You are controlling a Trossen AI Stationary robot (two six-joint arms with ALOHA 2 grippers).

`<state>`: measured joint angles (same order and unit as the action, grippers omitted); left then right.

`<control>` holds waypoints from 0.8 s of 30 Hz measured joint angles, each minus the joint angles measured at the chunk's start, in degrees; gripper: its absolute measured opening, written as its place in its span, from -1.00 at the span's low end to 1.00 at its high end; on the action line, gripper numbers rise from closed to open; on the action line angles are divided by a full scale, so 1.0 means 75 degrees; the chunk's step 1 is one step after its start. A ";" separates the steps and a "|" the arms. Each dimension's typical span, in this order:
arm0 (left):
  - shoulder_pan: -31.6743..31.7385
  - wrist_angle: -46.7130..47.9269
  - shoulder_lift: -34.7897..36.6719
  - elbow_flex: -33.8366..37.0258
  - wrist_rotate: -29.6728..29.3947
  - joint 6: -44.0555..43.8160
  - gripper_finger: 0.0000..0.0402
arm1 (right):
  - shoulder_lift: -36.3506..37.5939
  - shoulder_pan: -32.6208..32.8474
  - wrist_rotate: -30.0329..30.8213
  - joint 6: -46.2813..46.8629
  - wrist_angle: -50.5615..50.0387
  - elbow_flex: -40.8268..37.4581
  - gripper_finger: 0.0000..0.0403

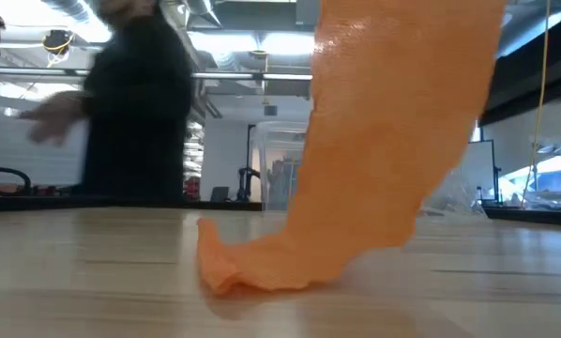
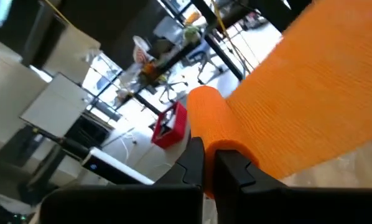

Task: Roll bandage
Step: Roll the orange bandage

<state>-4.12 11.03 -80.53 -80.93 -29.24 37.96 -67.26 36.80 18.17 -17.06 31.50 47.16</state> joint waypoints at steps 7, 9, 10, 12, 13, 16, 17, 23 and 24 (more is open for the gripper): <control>-0.0301 0.0014 -0.0701 0.0000 0.0310 -0.0220 -1.00 | 0.0004 -0.0003 0.0302 -0.0502 -0.2000 0.1567 -0.98; -0.0416 -0.0017 -0.0828 0.0000 0.0307 -0.0309 -1.00 | 0.0004 -0.0003 0.0406 -0.0616 -0.2543 0.2029 -0.98; -0.0472 -0.0044 -0.0870 0.0024 0.0307 -0.0400 -1.00 | 0.0000 -0.0003 0.0525 -0.0690 -0.2806 0.2256 -0.98; -0.0597 -0.0358 -0.0906 0.0314 0.0306 -0.0467 -1.00 | 0.0000 -0.0003 0.0815 -0.0922 -0.3211 0.2664 -0.98; -0.0657 -0.0638 -0.0907 0.0517 0.0304 -0.0471 -1.00 | 0.0003 -0.0003 0.0945 -0.1044 -0.3360 0.2860 -0.98; -0.0805 -0.1586 -0.0908 0.1188 0.0317 -0.0524 -1.00 | 0.0007 -0.0009 0.1351 -0.1361 -0.3510 0.3316 -0.98; -0.0847 -0.1883 -0.0910 0.1385 0.0378 -0.0532 -1.00 | 0.0020 -0.0013 0.1457 -0.1457 -0.3515 0.3442 -0.98; -0.1090 -0.3320 -0.1000 0.2385 0.0982 -0.0782 -1.00 | 0.0035 -0.0611 0.2105 -0.1734 -0.3617 0.3896 -0.98; -0.1138 -0.3518 -0.0999 0.2488 0.1022 -0.0782 -1.00 | 0.0037 -0.0747 0.2199 -0.1730 -0.3625 0.3924 -0.98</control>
<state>-12.65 -15.36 -88.02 -62.26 -21.57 32.10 -66.99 31.19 34.66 -30.03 4.31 76.59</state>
